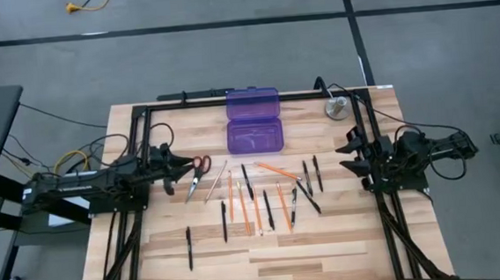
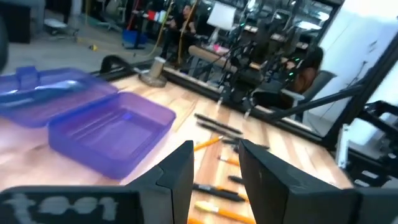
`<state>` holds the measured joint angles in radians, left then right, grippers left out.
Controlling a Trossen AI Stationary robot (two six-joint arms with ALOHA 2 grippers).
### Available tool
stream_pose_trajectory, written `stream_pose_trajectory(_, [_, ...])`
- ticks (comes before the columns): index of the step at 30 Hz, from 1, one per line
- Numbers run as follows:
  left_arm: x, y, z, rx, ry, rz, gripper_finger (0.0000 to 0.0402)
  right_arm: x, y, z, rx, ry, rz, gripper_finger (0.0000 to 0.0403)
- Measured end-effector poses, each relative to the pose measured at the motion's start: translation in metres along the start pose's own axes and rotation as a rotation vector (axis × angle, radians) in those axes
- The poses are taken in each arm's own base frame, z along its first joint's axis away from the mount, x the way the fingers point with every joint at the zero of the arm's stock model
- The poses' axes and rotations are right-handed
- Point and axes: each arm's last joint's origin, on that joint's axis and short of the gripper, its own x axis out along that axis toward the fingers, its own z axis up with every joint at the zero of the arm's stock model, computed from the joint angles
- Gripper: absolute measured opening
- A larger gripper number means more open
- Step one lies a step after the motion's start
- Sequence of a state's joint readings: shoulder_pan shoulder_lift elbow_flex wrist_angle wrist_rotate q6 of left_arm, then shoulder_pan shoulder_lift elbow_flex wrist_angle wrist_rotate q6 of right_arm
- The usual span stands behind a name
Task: Pick & place school supplies into a supply box
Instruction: Put the black scissors into the violet supply box
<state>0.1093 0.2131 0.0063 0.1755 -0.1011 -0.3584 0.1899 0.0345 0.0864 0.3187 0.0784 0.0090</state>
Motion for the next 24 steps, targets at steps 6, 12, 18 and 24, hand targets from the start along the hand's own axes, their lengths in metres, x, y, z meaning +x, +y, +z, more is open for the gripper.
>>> stream_pose_trajectory(6, [0.012, 0.003, -0.002, 0.022, 0.119, 0.152, 0.0116, 0.0, -0.003, -0.001, -0.057, 0.008, -0.039, 0.0169])
stream_pose_trajectory(12, [0.033, -0.003, 0.011, 0.052, 0.227, 0.26, 0.0116, -0.001, -0.008, -0.01, -0.116, 0.118, -0.185, 0.0169])
stream_pose_trajectory(18, [0.055, -0.004, 0.021, 0.099, 0.349, 0.462, 0.0116, -0.005, -0.014, -0.024, -0.136, 0.268, -0.364, 0.0169])
stream_pose_trajectory(24, [0.074, -0.001, 0.026, 0.031, 0.512, 0.628, 0.0116, -0.007, -0.014, -0.031, -0.155, 0.343, -0.376, 0.0169])
